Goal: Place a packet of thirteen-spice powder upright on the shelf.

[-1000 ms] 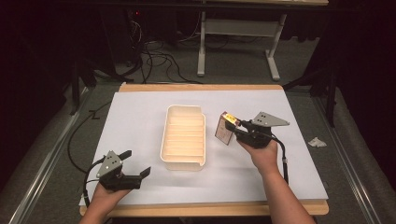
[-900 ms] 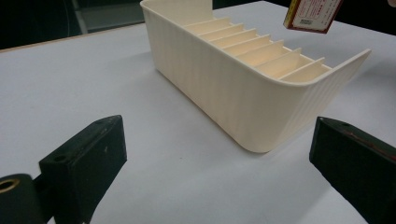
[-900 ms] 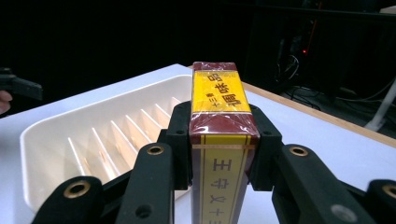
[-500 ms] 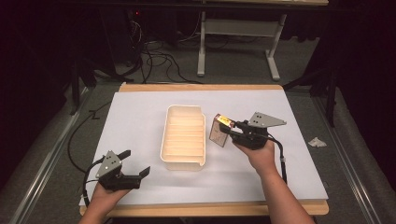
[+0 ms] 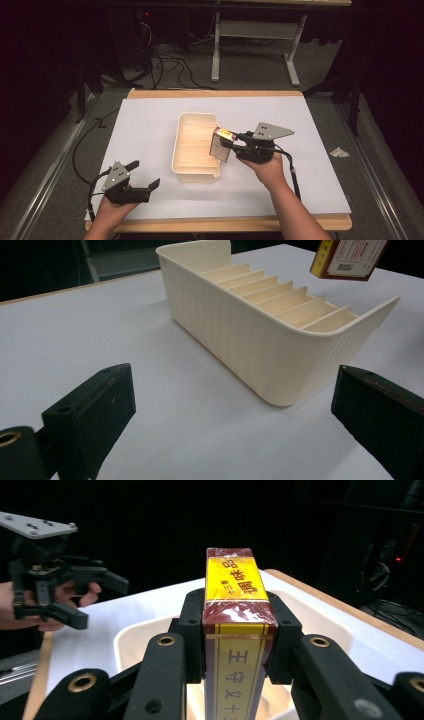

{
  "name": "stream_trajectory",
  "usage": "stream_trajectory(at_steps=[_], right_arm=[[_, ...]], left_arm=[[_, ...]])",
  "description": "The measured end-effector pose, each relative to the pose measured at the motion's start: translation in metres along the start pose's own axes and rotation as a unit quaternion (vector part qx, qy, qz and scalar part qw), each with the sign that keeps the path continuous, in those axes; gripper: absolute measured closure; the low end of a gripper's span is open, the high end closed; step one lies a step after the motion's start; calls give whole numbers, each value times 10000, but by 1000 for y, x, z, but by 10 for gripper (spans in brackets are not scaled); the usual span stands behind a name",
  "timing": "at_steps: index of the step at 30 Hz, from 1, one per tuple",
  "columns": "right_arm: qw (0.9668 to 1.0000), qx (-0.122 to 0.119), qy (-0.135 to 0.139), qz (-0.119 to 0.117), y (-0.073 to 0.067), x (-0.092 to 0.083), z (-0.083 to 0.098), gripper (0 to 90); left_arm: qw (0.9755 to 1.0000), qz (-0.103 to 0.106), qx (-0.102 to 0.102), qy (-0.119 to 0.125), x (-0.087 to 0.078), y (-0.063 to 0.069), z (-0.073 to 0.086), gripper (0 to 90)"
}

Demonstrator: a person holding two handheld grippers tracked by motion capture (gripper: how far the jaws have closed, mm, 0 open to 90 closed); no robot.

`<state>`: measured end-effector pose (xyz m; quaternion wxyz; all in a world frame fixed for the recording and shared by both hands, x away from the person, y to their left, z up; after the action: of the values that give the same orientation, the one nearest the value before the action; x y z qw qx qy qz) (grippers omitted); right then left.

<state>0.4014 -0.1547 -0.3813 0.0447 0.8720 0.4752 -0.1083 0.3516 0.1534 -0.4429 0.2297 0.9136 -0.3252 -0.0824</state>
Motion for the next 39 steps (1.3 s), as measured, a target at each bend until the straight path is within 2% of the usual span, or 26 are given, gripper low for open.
stream_trajectory(at_steps=[12, 24, 39], right_arm=[[9985, -60, 88, -536, -19, 16, -5, 687], [9965, -74, 45, -831, -30, 29, -4, 687], [9937, -93, 50, -1113, -34, 36, -1, 686]], left_arm=[[10000, 15, 35, -69, 1, 0, 3, 44], [9999, 28, 26, -108, 1, 1, 5, 45], [9998, 38, 55, -190, 1, 1, 7, 46]])
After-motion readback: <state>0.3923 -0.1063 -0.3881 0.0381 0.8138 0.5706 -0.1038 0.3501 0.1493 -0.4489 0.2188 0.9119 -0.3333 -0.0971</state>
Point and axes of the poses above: each handheld gripper's, and its own axes: x roughly forward along the jaws, z roughly out of its underside, y roughly to its right, the point moved 4 cm from there along x, roughly forward along the jaws, and after that the axes turned 2 degrees about z, right-handed, at the moved point
